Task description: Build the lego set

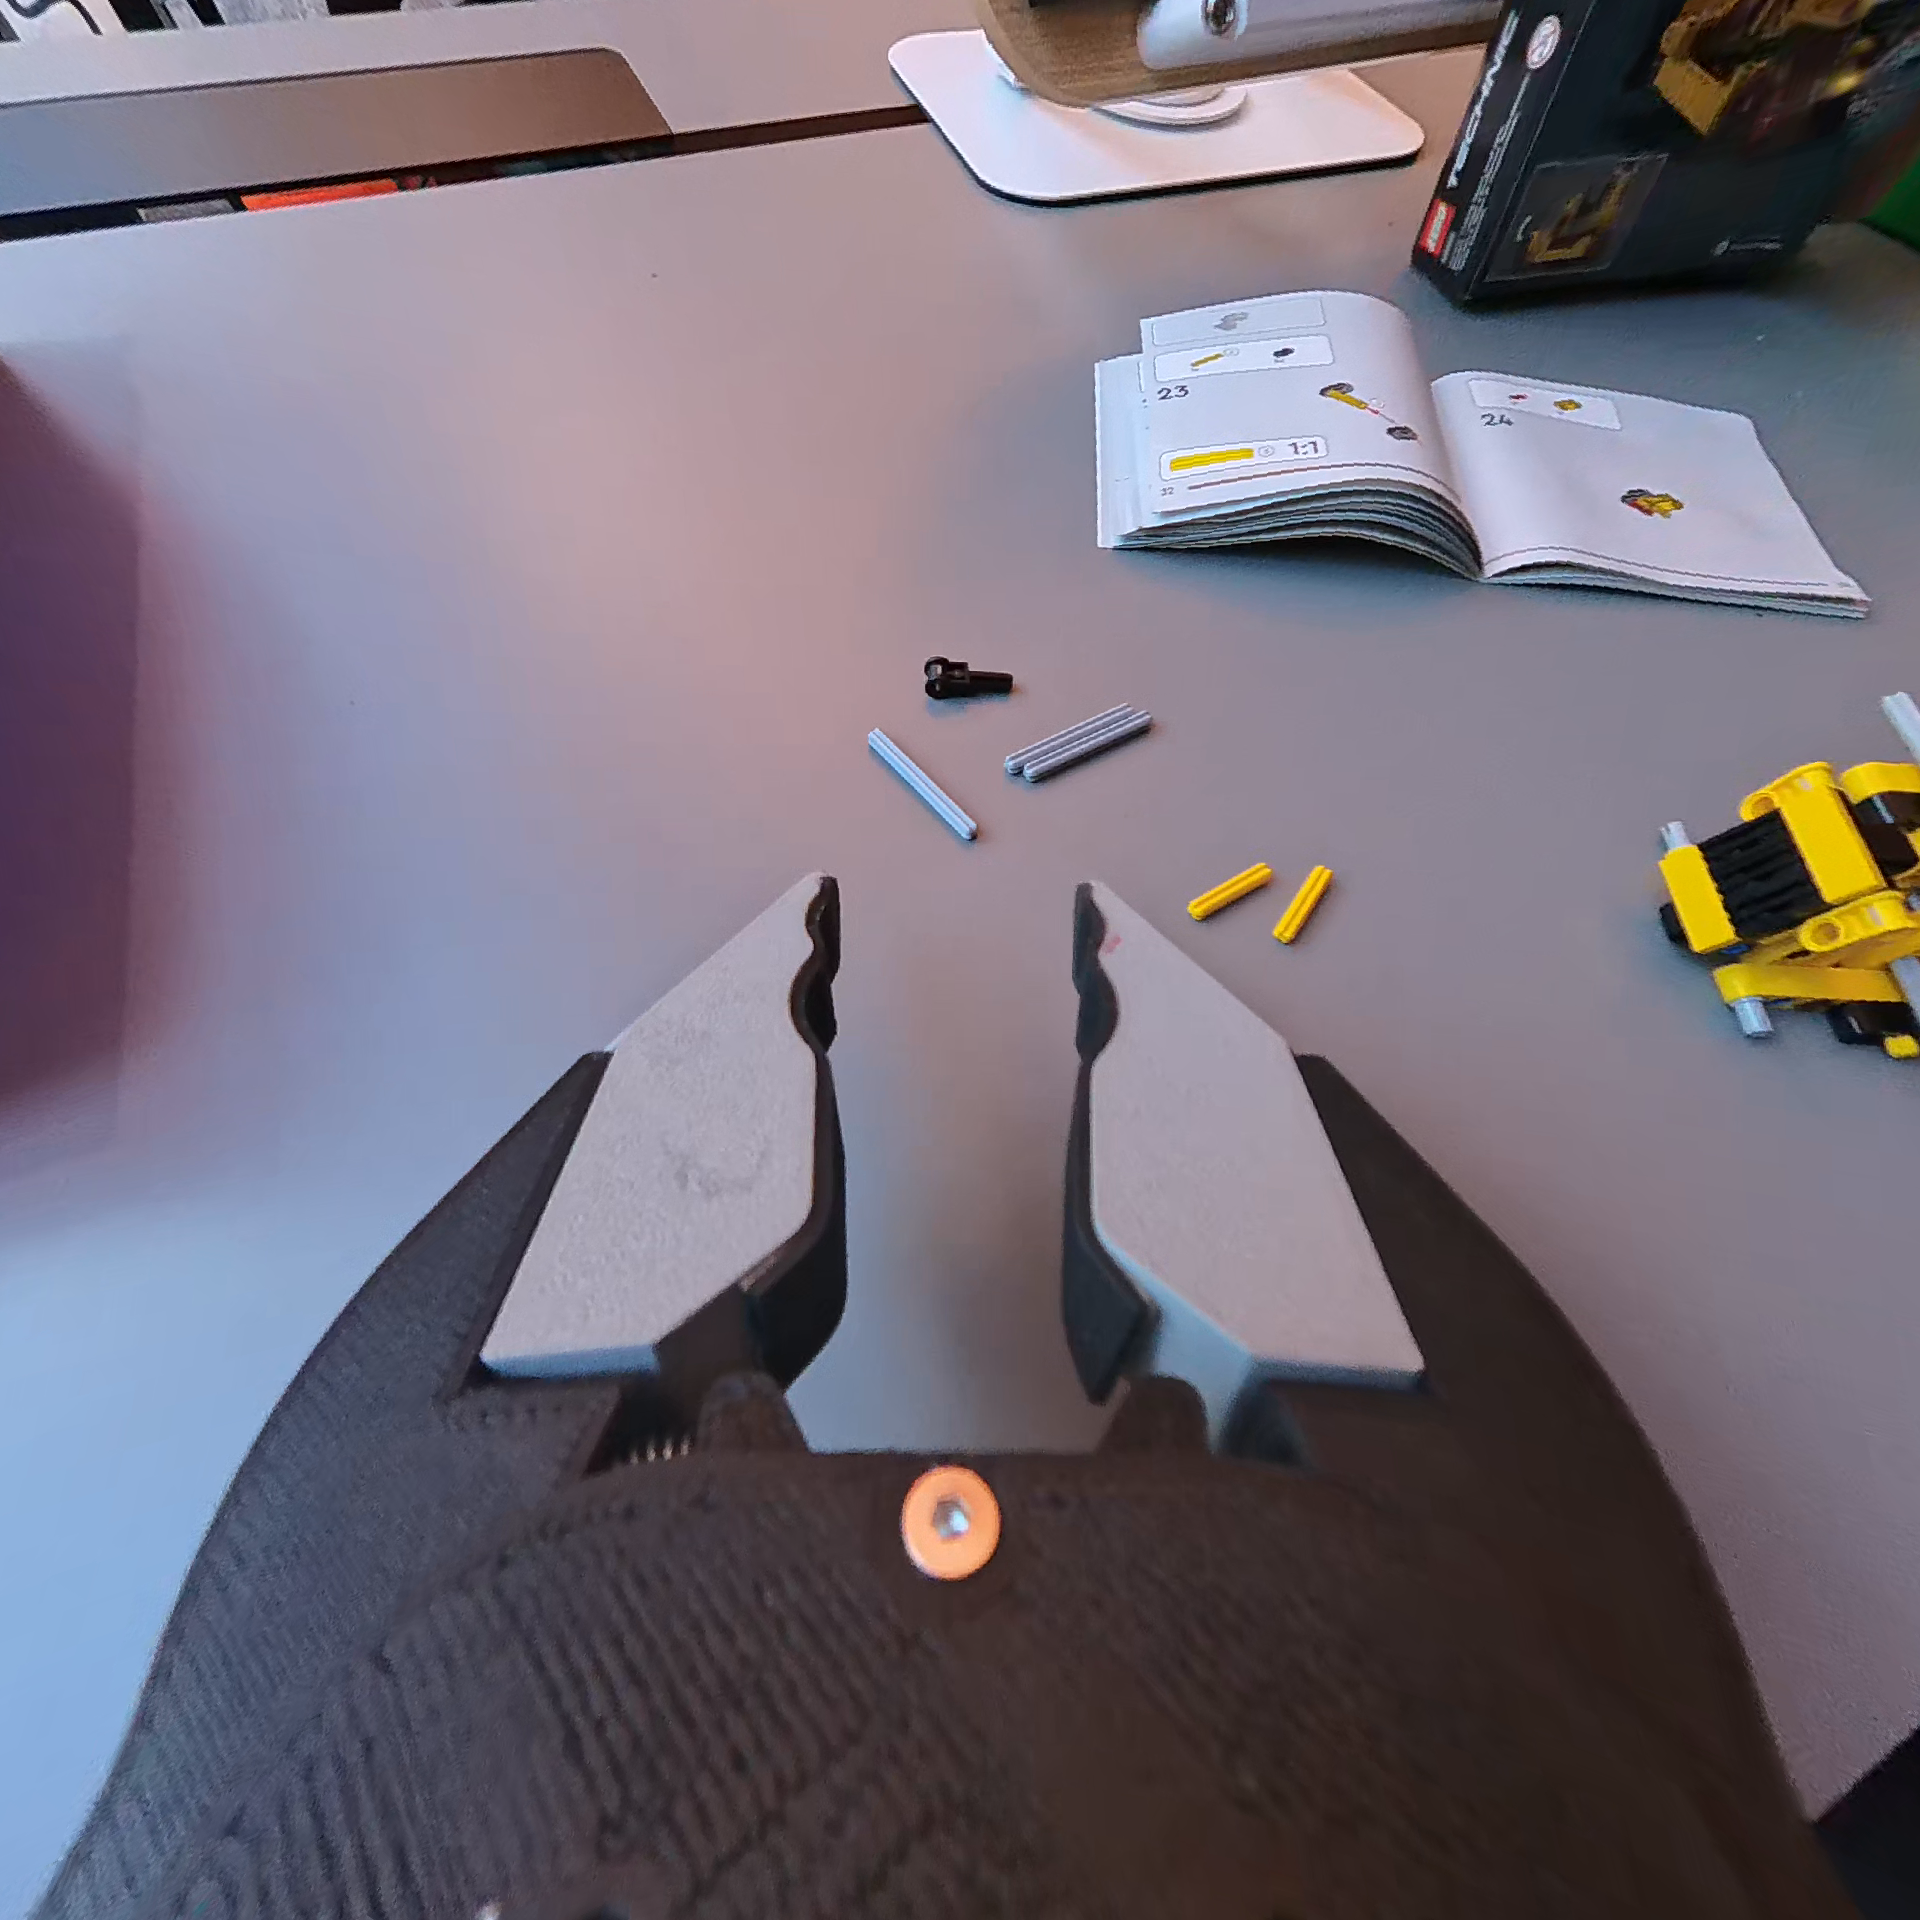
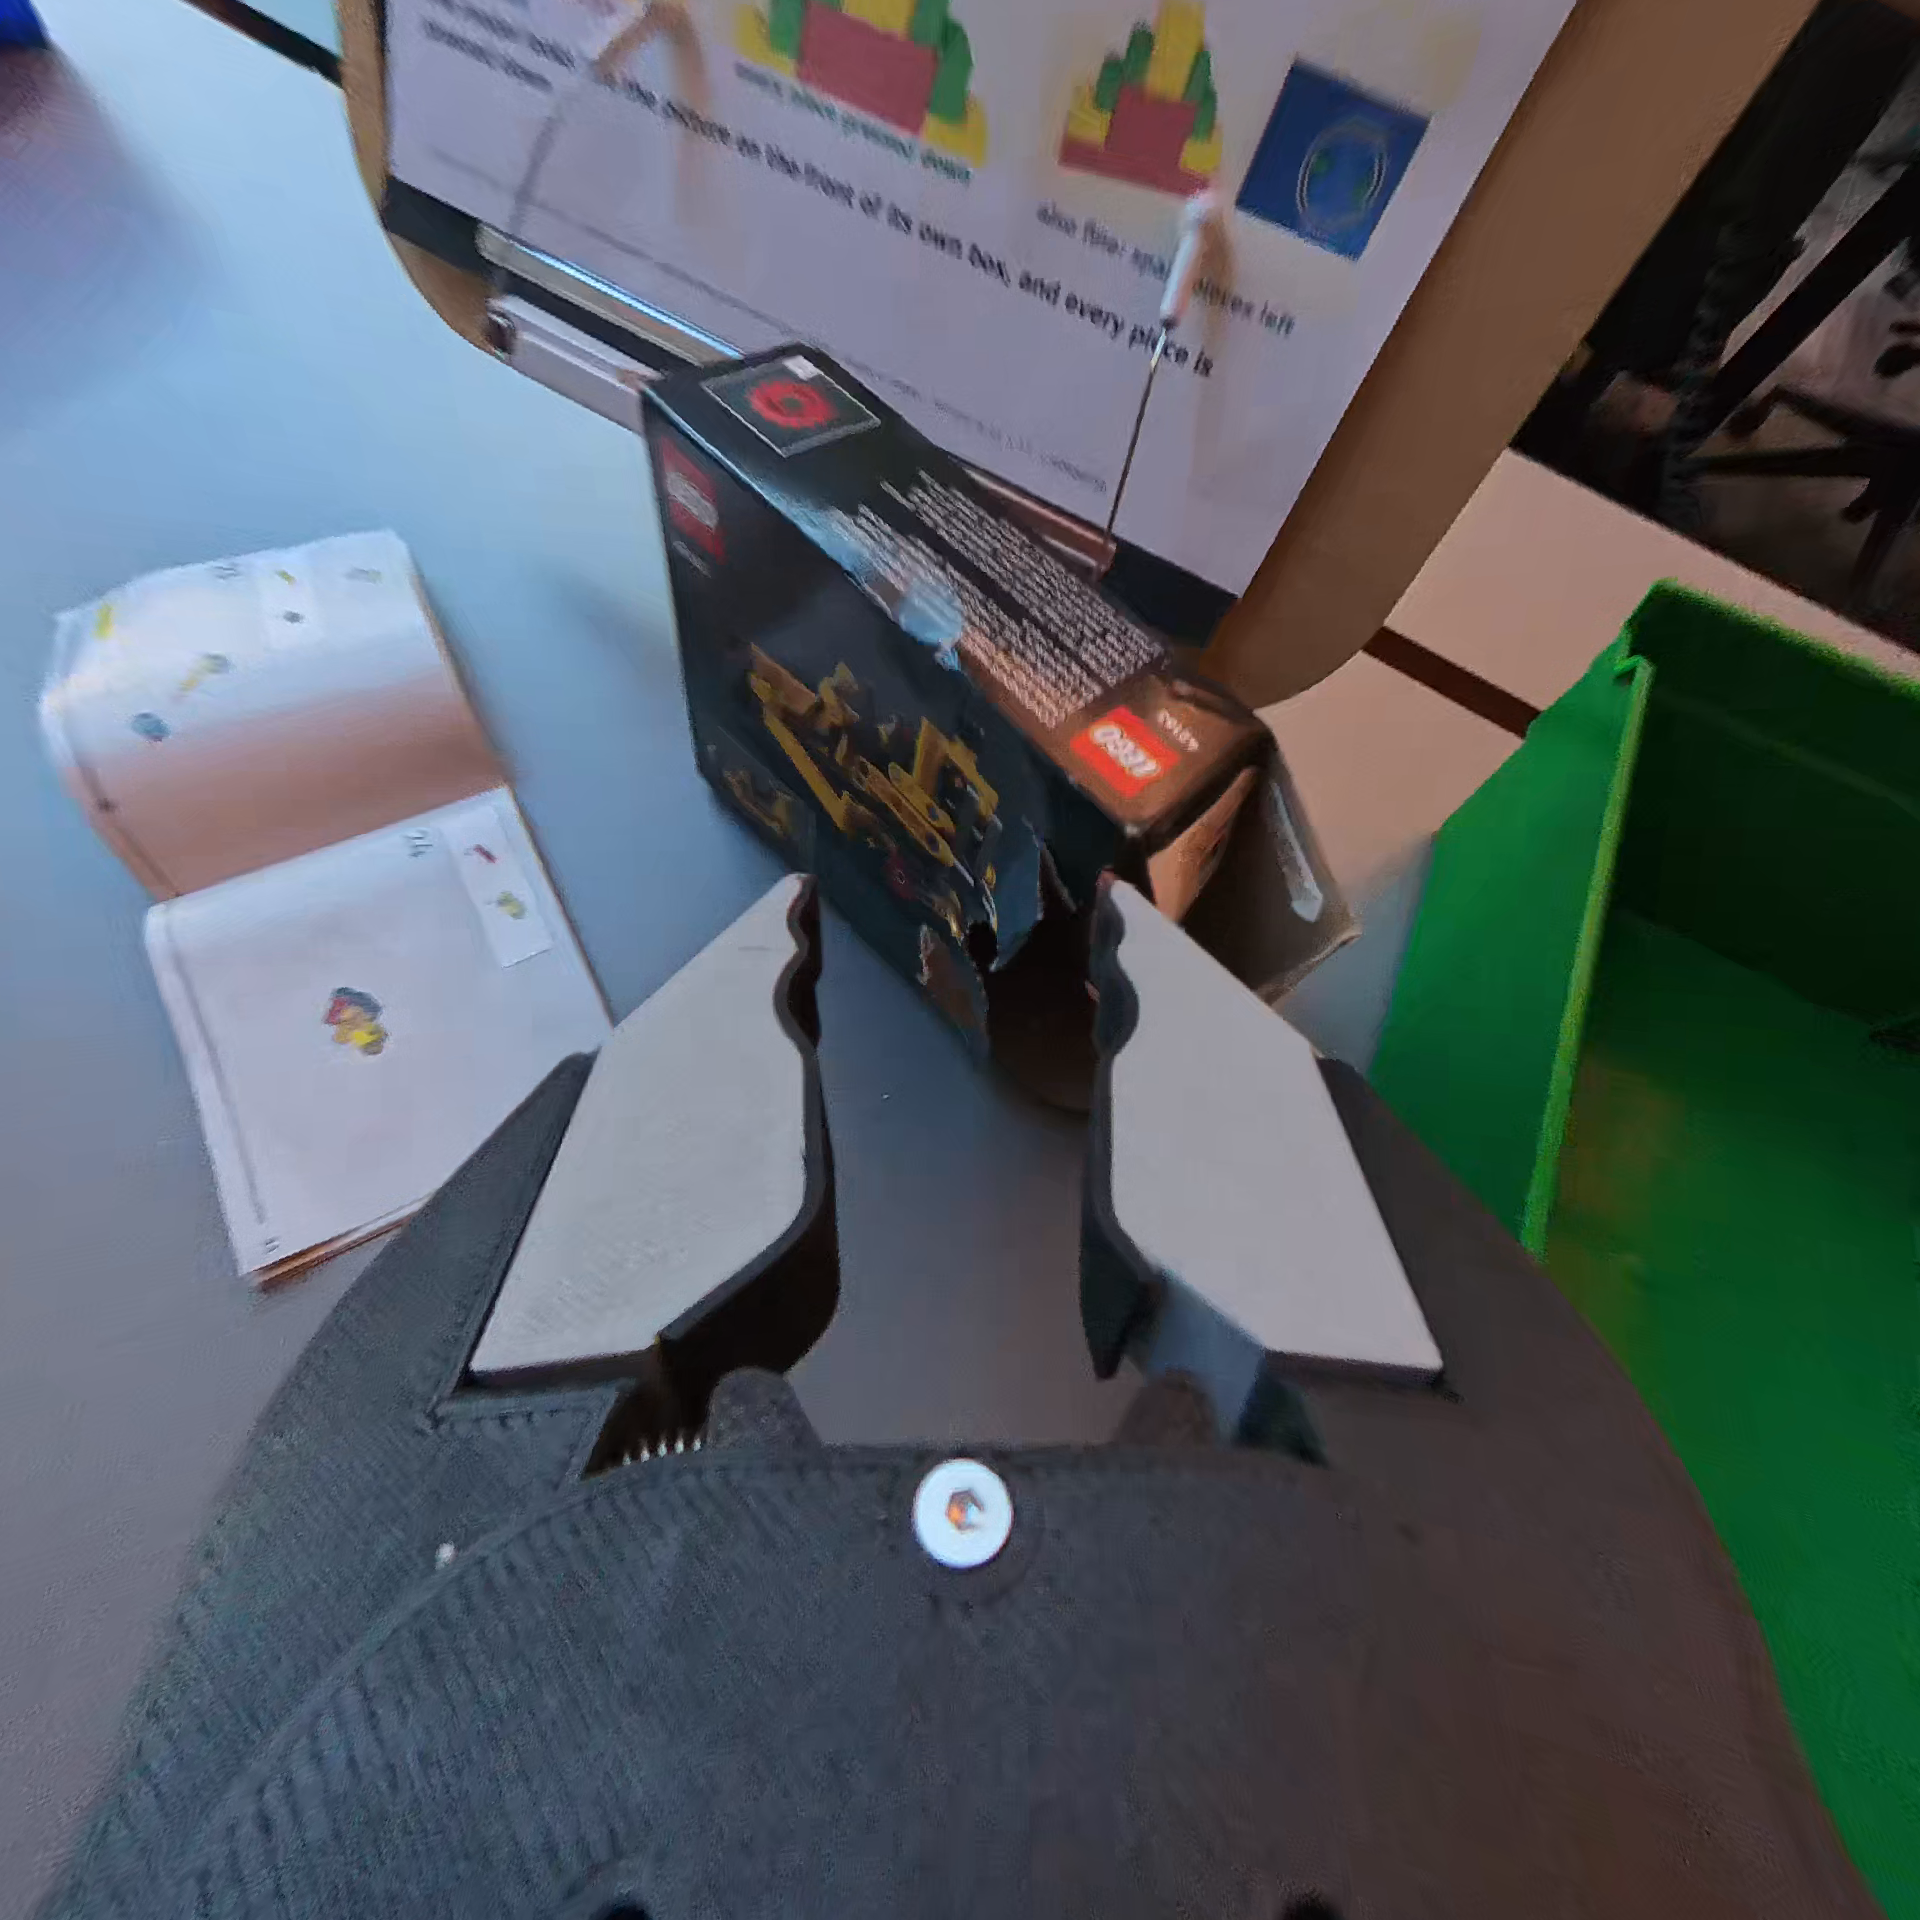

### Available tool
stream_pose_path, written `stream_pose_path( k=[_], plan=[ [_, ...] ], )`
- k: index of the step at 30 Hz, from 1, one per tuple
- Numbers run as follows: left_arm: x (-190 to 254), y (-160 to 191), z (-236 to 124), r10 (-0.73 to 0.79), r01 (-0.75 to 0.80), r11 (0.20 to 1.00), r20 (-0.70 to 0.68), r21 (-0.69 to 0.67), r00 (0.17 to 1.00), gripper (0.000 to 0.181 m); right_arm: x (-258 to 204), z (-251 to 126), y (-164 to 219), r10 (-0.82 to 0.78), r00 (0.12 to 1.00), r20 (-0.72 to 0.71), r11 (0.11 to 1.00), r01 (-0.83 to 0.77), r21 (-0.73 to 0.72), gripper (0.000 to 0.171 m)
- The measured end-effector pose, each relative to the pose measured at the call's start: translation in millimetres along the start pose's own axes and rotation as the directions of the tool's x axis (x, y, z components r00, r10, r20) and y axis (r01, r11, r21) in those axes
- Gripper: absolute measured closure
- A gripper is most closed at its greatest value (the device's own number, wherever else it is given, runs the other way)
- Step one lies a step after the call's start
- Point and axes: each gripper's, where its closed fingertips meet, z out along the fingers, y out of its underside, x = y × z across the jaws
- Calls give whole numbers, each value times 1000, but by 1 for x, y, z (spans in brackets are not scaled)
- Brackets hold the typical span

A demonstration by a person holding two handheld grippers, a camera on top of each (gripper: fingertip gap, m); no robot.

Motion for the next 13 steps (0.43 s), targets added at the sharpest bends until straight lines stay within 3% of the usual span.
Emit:
stream_pose_path(
  k=[5,13],
  plan=[
    [-5,0,0,-5,5,1000,35,-3,999,139,-36,-36,-9,-39,998,57,997,36,67,109],
    [-12,6,4,1,4,999,102,-48,995,137,-95,-52,17,-141,975,169,987,125,105,109]
  ],
)
